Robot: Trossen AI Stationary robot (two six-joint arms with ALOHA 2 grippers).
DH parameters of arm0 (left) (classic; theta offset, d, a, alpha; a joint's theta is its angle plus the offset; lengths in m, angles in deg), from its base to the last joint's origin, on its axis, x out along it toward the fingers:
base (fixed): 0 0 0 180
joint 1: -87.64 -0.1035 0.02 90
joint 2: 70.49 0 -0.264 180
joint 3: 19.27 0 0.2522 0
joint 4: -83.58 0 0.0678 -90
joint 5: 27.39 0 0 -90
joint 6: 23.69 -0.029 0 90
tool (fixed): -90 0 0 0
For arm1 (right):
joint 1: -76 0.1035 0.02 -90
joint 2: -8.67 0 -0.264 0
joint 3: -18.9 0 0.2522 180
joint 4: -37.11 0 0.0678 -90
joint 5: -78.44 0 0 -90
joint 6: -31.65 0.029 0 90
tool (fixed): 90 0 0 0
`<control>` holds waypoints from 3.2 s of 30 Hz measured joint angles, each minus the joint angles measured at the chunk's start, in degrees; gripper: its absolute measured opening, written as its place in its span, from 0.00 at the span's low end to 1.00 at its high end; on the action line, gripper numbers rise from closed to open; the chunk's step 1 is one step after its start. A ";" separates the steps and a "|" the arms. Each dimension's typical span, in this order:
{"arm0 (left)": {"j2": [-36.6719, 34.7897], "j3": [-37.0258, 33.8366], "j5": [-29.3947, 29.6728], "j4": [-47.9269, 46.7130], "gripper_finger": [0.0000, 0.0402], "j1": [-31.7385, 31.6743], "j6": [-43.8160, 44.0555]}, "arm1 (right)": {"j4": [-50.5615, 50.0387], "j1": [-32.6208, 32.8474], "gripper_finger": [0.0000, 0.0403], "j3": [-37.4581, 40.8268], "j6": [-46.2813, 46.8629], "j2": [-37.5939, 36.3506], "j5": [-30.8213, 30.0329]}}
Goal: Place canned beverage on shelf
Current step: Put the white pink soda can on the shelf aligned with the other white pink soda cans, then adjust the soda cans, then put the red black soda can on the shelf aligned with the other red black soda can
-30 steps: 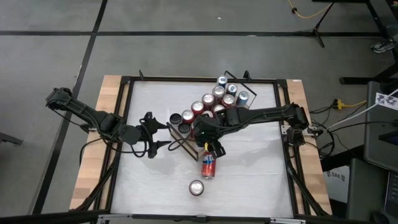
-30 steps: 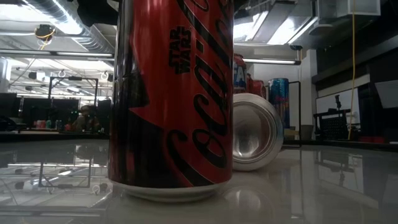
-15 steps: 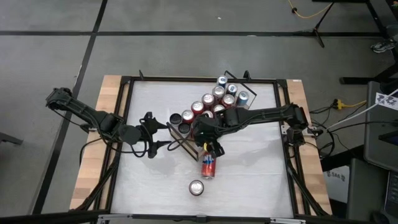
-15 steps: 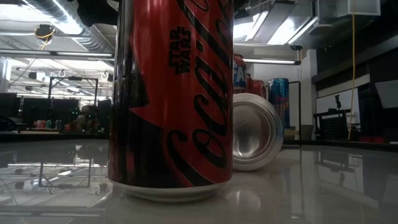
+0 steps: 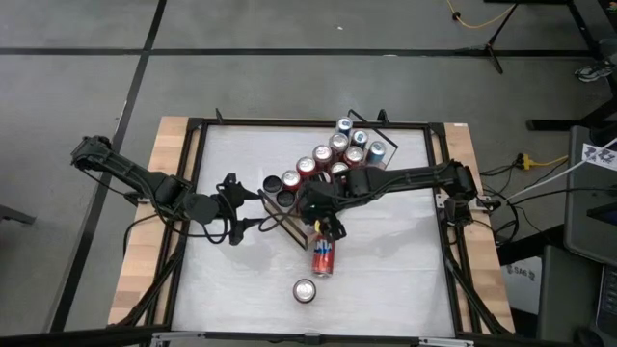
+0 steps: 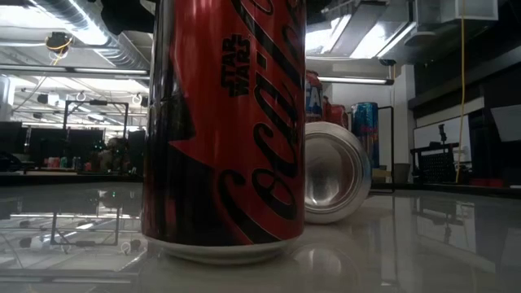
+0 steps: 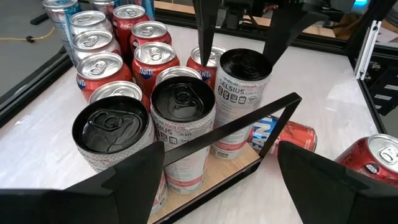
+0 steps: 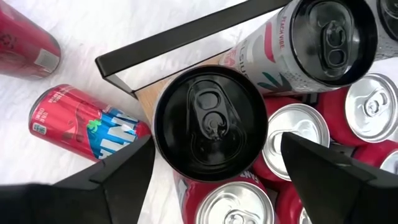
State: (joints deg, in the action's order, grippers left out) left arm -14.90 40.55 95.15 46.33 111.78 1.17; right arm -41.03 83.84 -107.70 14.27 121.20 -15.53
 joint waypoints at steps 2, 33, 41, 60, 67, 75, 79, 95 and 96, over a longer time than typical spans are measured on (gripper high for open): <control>0.00 0.00 0.00 0.00 0.76 0.00 0.00 | -0.18 0.02 0.83 0.00 0.00 -0.23 0.00; 0.00 0.00 0.00 0.00 0.76 0.00 0.02 | 3.95 0.07 0.83 29.08 14.60 -24.97 -1.03; 0.00 0.00 0.00 0.02 0.76 0.00 0.02 | 15.24 0.07 0.83 40.43 14.62 -25.18 2.24; 0.60 0.00 0.00 9.30 0.76 0.02 4.92 | 25.94 0.00 0.83 44.39 14.60 -25.16 3.58; 7.47 0.00 -0.68 18.08 0.76 1.82 9.11 | 25.56 0.02 0.83 44.39 14.58 -25.16 3.56; 17.26 0.02 -0.54 36.44 0.76 6.73 4.59 | 23.54 0.02 0.83 44.39 14.56 -25.16 3.56; 21.14 0.02 -0.34 40.67 0.76 8.53 4.18 | 23.04 0.02 0.83 44.39 14.85 -25.16 3.54; 25.81 0.02 -0.09 37.90 0.76 15.01 9.49 | 15.02 0.07 0.83 39.52 26.59 -25.16 16.23; 25.81 0.02 -0.08 37.72 0.76 15.42 9.50 | 15.34 0.07 0.83 39.52 26.92 -25.16 18.11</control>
State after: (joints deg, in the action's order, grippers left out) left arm 10.92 40.57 95.07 84.05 127.20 10.67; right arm -25.68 83.90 -68.18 41.19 96.05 2.59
